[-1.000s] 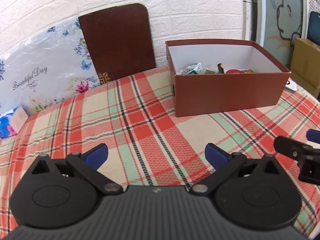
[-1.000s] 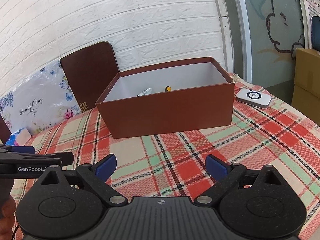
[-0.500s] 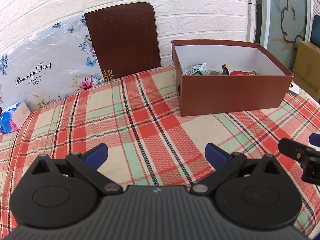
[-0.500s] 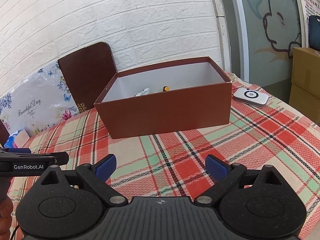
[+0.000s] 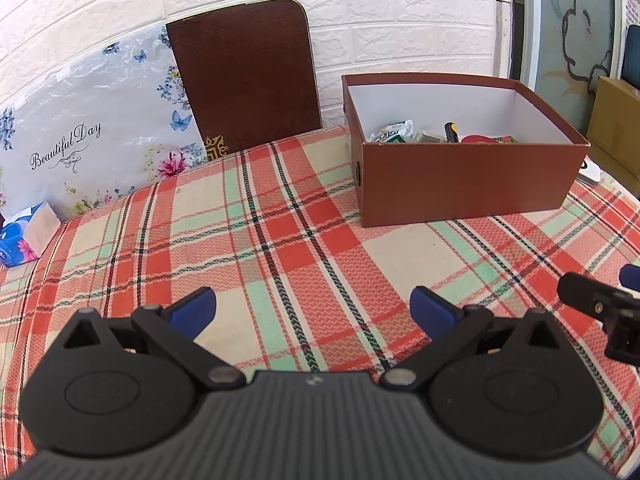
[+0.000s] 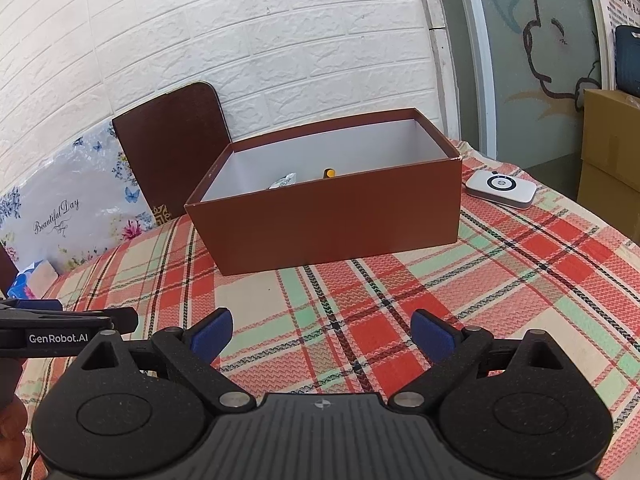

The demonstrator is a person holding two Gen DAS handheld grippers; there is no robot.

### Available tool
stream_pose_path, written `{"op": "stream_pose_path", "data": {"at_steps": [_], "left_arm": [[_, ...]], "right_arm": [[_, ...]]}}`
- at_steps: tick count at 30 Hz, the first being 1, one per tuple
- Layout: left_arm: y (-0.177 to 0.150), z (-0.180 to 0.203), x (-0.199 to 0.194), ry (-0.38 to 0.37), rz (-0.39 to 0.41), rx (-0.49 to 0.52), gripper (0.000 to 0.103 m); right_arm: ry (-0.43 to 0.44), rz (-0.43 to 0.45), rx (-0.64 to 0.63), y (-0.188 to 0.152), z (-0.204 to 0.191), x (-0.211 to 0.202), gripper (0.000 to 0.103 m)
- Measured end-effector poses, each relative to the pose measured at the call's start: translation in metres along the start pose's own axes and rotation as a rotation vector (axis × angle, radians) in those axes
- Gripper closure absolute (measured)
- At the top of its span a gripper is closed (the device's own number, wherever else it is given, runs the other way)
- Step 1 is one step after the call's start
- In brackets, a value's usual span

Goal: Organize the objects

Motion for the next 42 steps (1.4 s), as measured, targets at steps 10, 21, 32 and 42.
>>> {"op": "stream_pose_path", "data": {"at_steps": [10, 21, 32, 42], "left_arm": [[-0.002, 0.001, 0.001, -0.005, -0.011, 0.0, 0.0], [-0.003, 0.001, 0.0, -0.002, -0.013, -0.005, 0.0], [-0.003, -0.002, 0.001, 0.005, -0.01, -0.012, 0.0], [-0.004, -0.003, 0.002, 0.01, -0.017, -0.014, 0.0]], "right_arm": [[-0.046, 0.046, 0.044, 0.009, 0.016, -0.009, 0.007], [-0.17, 0.124, 0.12, 0.017, 0.056, -0.022, 0.006], [-0.217, 0.164, 0.144, 0.027, 0.079, -0.027, 0.006], [0.025, -0.043, -0.02, -0.018, -0.014, 0.016, 0.006]]}}
Point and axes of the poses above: each gripper's, at about its wrist camera, not at the fingertips, and x roughly the way its jaws point, z to its right, y to its top, the point moved 6 cm from there along x, roughly the way its jaws point, and after that the axes turned 12 degrees about -x, right-handed, at the moved point
